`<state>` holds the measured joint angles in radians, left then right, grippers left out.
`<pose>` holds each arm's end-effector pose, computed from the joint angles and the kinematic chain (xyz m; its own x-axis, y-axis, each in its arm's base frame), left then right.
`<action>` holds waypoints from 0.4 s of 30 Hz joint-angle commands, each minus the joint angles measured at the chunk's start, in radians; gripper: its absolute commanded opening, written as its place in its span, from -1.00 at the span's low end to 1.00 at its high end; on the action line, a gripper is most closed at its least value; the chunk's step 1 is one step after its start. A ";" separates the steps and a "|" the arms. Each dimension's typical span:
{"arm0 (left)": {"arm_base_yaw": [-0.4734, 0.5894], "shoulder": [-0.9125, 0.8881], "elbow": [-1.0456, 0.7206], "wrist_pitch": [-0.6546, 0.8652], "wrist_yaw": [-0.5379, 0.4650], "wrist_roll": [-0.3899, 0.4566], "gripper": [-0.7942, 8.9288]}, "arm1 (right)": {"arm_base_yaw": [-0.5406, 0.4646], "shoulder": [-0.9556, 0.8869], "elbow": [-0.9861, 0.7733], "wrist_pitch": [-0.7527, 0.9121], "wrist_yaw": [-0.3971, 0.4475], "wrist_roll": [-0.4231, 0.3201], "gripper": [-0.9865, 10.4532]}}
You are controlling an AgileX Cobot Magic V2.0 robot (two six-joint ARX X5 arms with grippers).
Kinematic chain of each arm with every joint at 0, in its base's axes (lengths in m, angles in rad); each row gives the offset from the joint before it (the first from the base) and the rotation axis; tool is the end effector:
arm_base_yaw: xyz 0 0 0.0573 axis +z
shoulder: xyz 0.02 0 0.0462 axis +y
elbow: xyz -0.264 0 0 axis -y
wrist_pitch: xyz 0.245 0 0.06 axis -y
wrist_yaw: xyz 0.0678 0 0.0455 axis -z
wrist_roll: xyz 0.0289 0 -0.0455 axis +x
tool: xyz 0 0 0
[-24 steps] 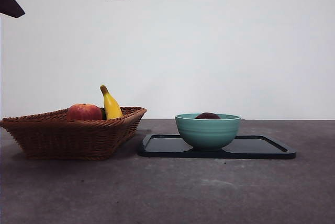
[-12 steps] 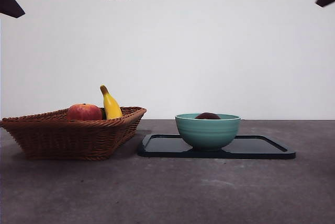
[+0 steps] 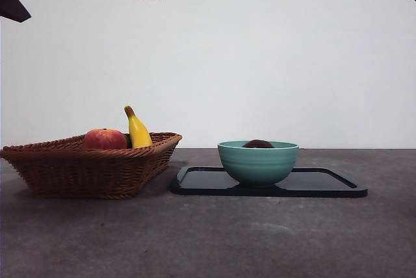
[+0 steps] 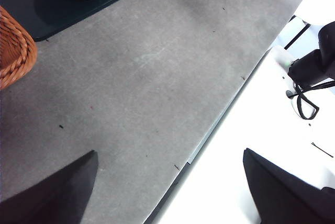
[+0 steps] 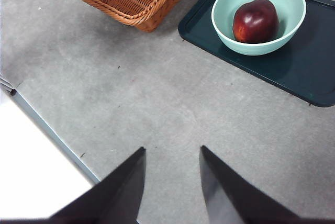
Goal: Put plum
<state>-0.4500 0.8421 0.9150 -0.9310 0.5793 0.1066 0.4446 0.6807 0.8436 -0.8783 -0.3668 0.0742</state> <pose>0.1231 -0.0770 0.3085 0.2546 -0.7309 -0.6332 0.7549 0.5594 -0.3423 0.1024 0.0603 0.3064 0.4819 0.6268 -0.6123 -0.6002 0.7452 0.2905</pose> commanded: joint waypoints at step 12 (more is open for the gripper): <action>-0.006 0.006 0.013 0.029 0.006 -0.005 0.05 | 0.006 0.003 0.006 0.009 -0.029 -0.002 -0.54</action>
<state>-0.4500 0.8425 0.9150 -0.9215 0.5793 0.1043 0.4446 0.6811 0.8436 -0.8783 -0.3923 0.0746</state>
